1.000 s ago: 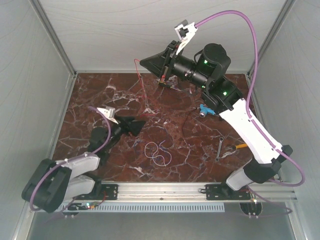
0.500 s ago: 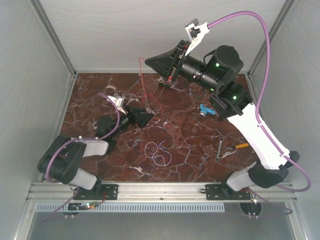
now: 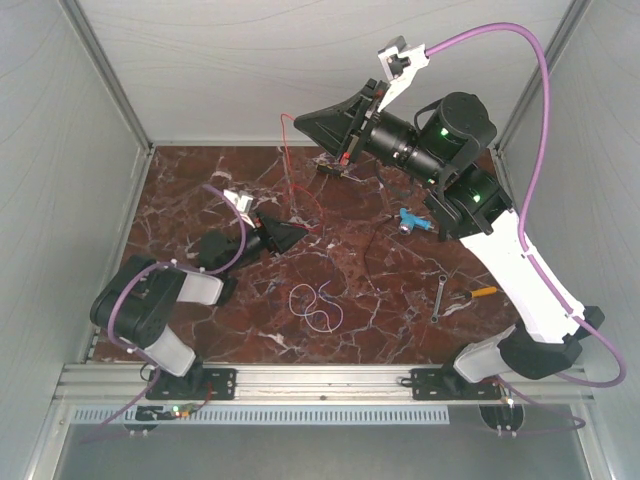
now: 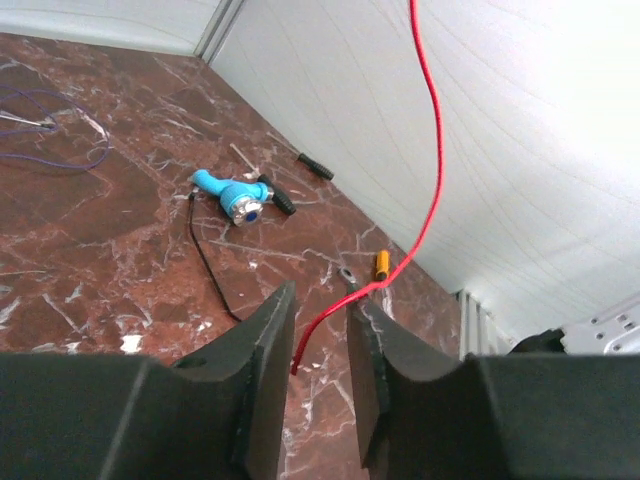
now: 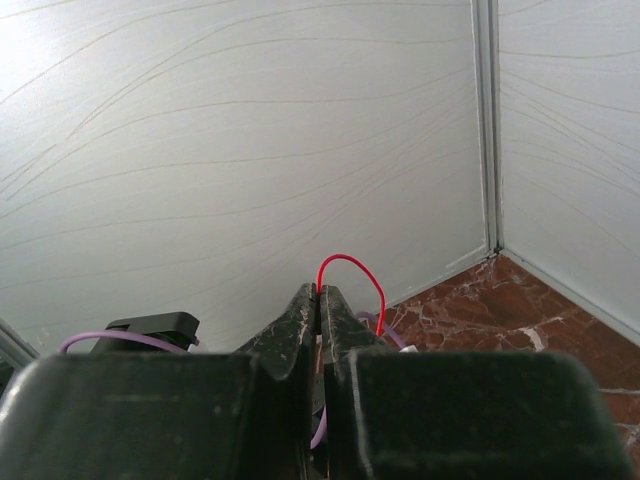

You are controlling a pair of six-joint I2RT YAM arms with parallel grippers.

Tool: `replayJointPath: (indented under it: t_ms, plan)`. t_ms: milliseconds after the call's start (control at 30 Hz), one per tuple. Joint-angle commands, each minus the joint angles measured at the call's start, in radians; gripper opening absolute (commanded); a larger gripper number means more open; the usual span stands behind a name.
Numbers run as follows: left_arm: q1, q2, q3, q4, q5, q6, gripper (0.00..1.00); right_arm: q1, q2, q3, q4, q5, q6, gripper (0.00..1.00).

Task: Zip-tie the wires
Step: Straighten the cable at the center of the board.

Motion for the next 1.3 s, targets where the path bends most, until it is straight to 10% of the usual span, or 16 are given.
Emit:
replayJointPath:
  t_ms: [0,167,400,533,733,1067,1267]
  plan:
    - [0.006,0.002,0.035,0.159,-0.02,0.006,0.39,0.005,-0.026,0.007,0.027,-0.017,0.018,0.0]
    - [0.008,0.015,0.045,0.159,-0.02,-0.003,0.73,0.007,-0.026,0.007,0.028,-0.026,0.024,0.0]
    - [0.008,0.021,0.063,0.164,-0.002,-0.019,0.84,0.007,-0.03,0.004,0.032,-0.04,0.034,0.0]
    - [0.007,0.02,0.071,0.163,0.023,-0.009,0.7,0.007,-0.031,0.005,0.036,-0.044,0.038,0.0]
    - [0.008,0.038,0.082,0.169,0.027,-0.017,0.03,0.008,-0.033,0.005,0.041,-0.044,0.04,0.0]
    - [0.009,-0.037,0.03,0.134,-0.038,0.038,0.0,0.007,-0.05,-0.01,0.015,0.004,0.003,0.0]
    - [0.015,-0.26,-0.019,-0.271,-0.209,0.195,0.0,0.006,-0.134,-0.113,-0.074,0.177,-0.062,0.0]
